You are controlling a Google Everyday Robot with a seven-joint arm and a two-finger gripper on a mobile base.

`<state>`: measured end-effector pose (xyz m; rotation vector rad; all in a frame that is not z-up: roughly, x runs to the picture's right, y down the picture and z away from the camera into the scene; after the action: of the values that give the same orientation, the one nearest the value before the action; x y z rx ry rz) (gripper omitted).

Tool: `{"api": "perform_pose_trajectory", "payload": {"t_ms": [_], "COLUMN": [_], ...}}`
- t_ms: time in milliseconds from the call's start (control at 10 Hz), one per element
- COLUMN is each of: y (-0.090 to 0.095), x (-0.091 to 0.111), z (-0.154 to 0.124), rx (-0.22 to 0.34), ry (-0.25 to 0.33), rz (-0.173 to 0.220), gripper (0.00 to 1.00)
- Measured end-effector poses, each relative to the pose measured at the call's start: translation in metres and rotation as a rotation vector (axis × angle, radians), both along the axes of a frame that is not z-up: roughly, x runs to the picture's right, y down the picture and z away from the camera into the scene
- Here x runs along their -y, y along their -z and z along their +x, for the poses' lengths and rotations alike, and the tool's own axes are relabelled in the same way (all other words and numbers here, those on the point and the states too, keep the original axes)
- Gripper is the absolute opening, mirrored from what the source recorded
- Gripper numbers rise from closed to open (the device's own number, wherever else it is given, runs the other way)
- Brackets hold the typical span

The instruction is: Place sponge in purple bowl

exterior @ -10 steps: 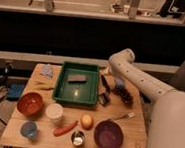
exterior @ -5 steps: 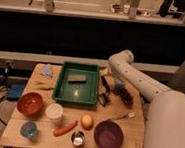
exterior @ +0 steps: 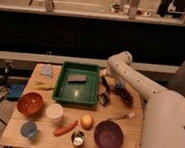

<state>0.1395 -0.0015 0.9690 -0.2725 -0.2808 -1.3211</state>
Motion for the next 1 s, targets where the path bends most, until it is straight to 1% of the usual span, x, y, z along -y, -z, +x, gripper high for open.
{"api": "perform_pose_trajectory", "payload": {"t_ms": [100, 400, 700, 800, 900, 1000], "y": [-0.002, -0.008, -0.018, -0.021, -0.024, -0.027], "x": [-0.001, 0.006, 0.016, 0.017, 0.018, 0.016], "z": [0.0, 0.01, 0.062, 0.071, 0.074, 0.081], "rx": [0.002, -0.039, -0.078, -0.075, -0.059, -0.045], "ry": [0.0, 0.045, 0.109, 0.126, 0.143, 0.161], "rz": [-0.001, 0.025, 0.058, 0.061, 0.06, 0.05], "gripper": [0.8, 0.8, 0.8, 0.8, 0.8, 0.8]}}
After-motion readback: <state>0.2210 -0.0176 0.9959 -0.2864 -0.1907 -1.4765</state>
